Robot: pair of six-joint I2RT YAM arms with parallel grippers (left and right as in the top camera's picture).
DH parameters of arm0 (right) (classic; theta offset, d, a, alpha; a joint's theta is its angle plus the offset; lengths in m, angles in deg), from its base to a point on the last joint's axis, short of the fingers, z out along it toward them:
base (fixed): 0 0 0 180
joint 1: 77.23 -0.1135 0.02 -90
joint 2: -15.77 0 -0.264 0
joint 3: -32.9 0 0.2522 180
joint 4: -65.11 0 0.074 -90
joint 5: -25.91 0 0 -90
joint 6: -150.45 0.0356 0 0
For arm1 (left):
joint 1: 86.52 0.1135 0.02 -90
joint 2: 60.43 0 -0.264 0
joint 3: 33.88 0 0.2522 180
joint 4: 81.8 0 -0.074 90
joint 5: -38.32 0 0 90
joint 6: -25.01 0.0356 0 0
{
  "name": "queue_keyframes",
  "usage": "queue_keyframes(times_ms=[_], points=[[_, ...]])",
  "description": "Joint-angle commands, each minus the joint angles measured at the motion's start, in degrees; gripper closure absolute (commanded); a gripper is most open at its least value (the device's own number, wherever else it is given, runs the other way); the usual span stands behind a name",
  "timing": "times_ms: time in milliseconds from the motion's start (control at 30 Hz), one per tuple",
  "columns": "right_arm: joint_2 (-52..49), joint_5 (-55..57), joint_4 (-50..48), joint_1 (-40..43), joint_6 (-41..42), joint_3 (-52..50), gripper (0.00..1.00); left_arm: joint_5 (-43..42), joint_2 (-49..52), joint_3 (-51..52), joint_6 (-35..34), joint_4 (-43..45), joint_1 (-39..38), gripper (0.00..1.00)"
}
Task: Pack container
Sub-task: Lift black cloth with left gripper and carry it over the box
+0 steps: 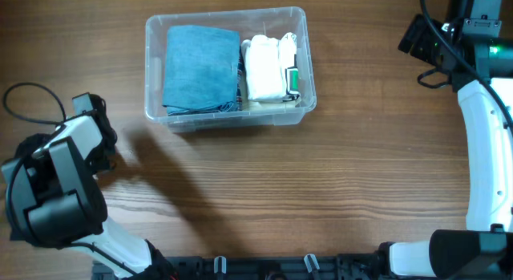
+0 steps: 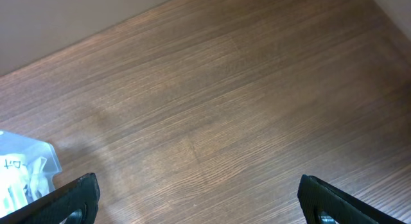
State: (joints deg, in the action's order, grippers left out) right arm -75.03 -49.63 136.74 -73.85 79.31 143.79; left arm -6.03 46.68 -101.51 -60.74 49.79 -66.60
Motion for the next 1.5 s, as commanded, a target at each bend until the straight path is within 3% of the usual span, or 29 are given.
queue_keyframes(times_ms=[0, 100, 200, 333, 400, 500, 667, 900, 1033, 1300, 1467], points=[[0.66, 0.94, -0.02, 0.02, 0.68, 0.70, 0.00, -2.32, 0.90, 0.61, -0.17, 1.31, -5.25, 0.96], [0.66, 0.94, -0.02, 0.02, 0.68, 0.70, 0.00, -2.29, 0.90, 0.31, -0.24, 2.38, -10.43, 0.96], [0.66, 0.94, -0.02, 0.02, 0.68, 0.70, 0.00, -3.06, 0.61, -2.93, -7.58, -0.20, -11.80, 0.96], [0.66, 0.94, -0.02, 0.02, 0.68, 0.70, 0.00, -17.73, -1.11, -15.76, -18.16, -12.87, -9.81, 0.96], [0.66, 0.94, -0.02, 0.02, 0.68, 0.70, 0.00, -25.53, -1.81, -23.47, -20.02, -19.69, -9.03, 0.96], [0.66, 0.94, -0.02, 0.02, 0.68, 0.70, 0.00, -36.00, -1.92, -37.18, -19.93, -32.22, -8.50, 0.96], [0.66, 0.94, -0.02, 0.02, 0.68, 0.70, 0.00, -44.24, -3.69, -52.94, -18.29, -49.13, -8.57, 0.96], [0.66, 0.94, -0.02, 0.02, 0.66, 0.70, 0.00, -49.07, -17.07, -53.20, -17.97, -50.01, -10.58, 0.96], [0.66, 0.94, -0.02, 0.02, 0.68, 0.70, 0.00, -49.29, -25.35, -53.20, -18.75, -48.19, -19.19, 0.96], [0.66, 0.94, -0.02, 0.02, 0.68, 0.70, 0.00, -49.24, -24.15, -53.20, -22.97, -36.57, -38.73, 0.96], [0.66, 0.94, -0.02, 0.02, 0.68, 0.70, 0.00, -49.27, -21.70, -53.20, -24.26, -27.96, -44.09, 0.96]])
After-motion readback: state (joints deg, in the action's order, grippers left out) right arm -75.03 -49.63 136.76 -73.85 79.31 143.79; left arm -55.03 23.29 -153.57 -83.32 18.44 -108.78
